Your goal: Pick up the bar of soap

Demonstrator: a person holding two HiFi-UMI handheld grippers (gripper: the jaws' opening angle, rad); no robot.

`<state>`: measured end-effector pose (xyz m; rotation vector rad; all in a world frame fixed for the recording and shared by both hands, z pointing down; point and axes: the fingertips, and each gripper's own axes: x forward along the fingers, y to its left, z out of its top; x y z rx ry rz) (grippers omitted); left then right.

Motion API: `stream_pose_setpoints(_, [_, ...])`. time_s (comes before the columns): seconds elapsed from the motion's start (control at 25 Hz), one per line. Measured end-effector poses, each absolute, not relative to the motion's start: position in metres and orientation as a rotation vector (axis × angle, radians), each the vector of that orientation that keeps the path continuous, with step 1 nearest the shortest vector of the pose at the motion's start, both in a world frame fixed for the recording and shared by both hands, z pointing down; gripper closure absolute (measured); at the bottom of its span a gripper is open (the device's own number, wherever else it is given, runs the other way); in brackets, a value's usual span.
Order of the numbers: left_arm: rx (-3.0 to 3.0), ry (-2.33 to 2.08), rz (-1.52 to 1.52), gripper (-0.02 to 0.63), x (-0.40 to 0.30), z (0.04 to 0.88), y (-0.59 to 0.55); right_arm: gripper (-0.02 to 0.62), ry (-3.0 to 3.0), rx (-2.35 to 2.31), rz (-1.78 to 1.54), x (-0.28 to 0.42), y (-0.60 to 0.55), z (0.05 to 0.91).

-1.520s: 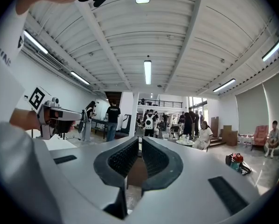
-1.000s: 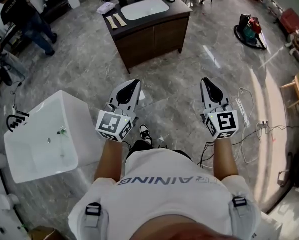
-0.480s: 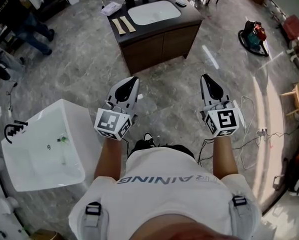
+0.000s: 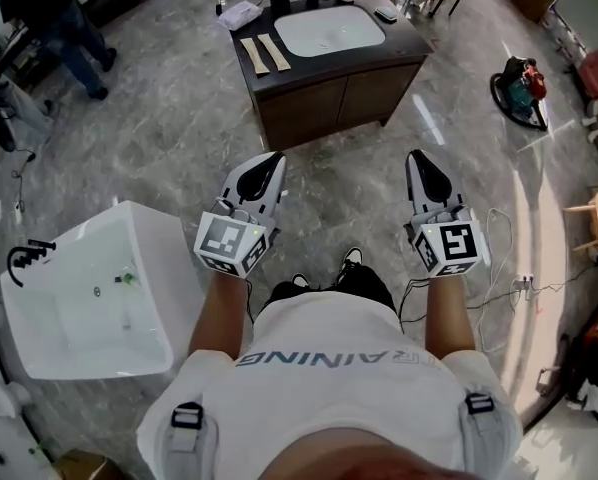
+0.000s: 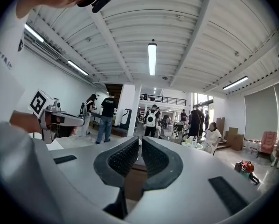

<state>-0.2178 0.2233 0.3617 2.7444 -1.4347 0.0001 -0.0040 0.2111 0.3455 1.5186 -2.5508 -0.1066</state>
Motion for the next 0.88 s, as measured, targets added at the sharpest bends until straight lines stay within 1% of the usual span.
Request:
stream_pose_setpoints(0.28, [2.752, -1.458, 0.024, 0.597, -0.193, 0.359, 0.165, 0.565, -2.591, 1.518, -0.092, 0.018, 0.152, 0.349])
stream_pose_setpoints(0.6, [2.793, -1.454, 0.042, 0.597, -0.107, 0.338, 0.079, 0.565, -2.609, 1.512, -0.089, 0.097, 0.060, 0.342])
stream_pose_setpoints(0.88, [2.749, -1.488, 0.058, 0.597, -0.053, 0.347, 0.018, 0.565, -2.613, 1.507, -0.079, 0.162, -0.002, 0.346])
